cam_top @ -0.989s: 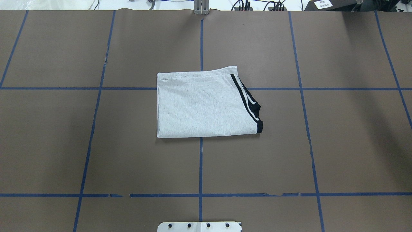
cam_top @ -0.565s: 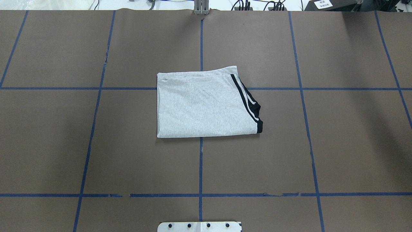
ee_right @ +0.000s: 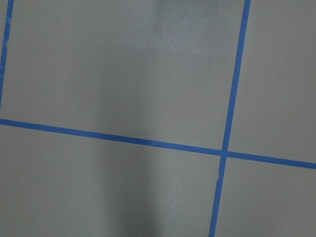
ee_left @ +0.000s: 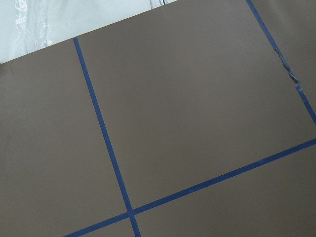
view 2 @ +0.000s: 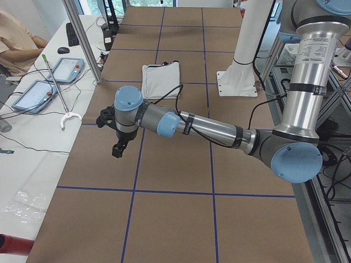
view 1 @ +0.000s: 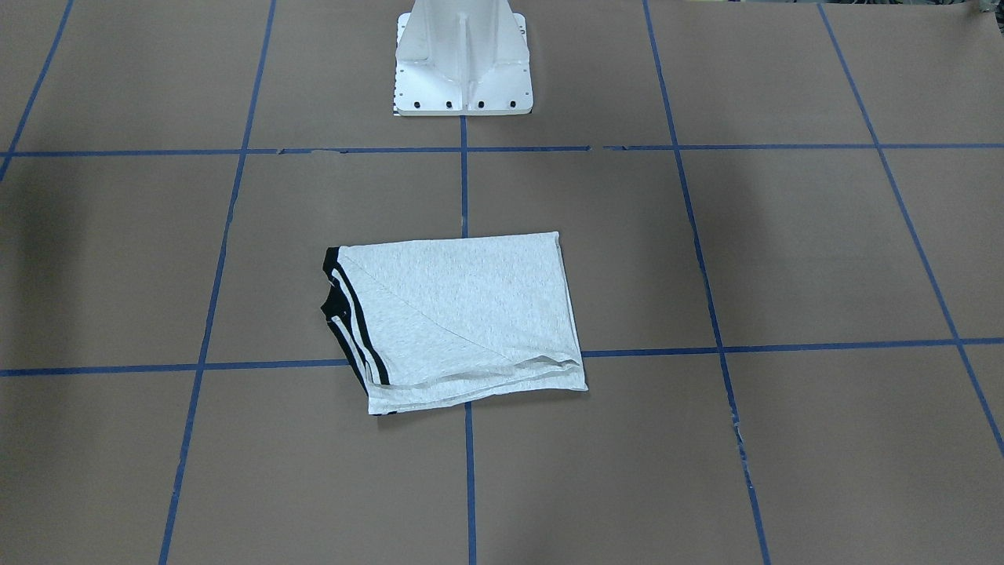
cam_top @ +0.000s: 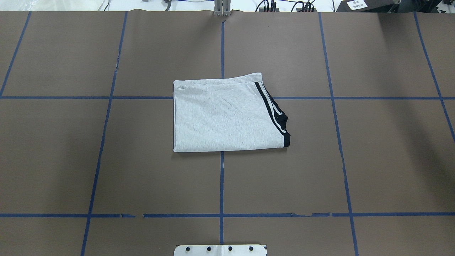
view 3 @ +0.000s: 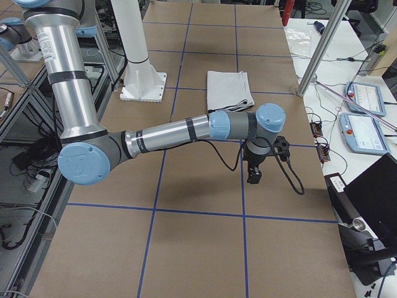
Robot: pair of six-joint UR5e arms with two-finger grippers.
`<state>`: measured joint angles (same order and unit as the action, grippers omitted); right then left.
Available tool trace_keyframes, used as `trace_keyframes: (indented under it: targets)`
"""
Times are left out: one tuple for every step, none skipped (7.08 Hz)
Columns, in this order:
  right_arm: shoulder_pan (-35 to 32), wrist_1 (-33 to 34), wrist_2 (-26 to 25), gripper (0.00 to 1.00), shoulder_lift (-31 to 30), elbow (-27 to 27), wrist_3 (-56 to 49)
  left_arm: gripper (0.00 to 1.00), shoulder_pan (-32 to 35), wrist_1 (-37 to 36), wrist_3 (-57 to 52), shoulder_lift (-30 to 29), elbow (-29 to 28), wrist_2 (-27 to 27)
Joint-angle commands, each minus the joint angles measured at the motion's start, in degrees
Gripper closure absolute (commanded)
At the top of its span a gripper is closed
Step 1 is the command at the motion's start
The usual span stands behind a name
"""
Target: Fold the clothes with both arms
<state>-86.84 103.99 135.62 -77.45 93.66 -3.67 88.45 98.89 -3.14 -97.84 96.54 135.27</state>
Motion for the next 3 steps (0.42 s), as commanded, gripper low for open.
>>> trace_keyframes:
  targets:
    - [0.0,0.1,0.0,0.0,-0.3,1.1,0.0,0.0,0.1,-0.1,0.0,0.1,0.4,0.3]
    - [0.0,0.1,0.0,0.0,-0.9,1.3,0.0,0.0,0.1,-0.4,0.0,0.1,0.4,0.3]
    - [0.0,0.1,0.0,0.0,-0.9,1.3,0.0,0.0,0.2,-0.4,0.0,0.1,0.5,0.3]
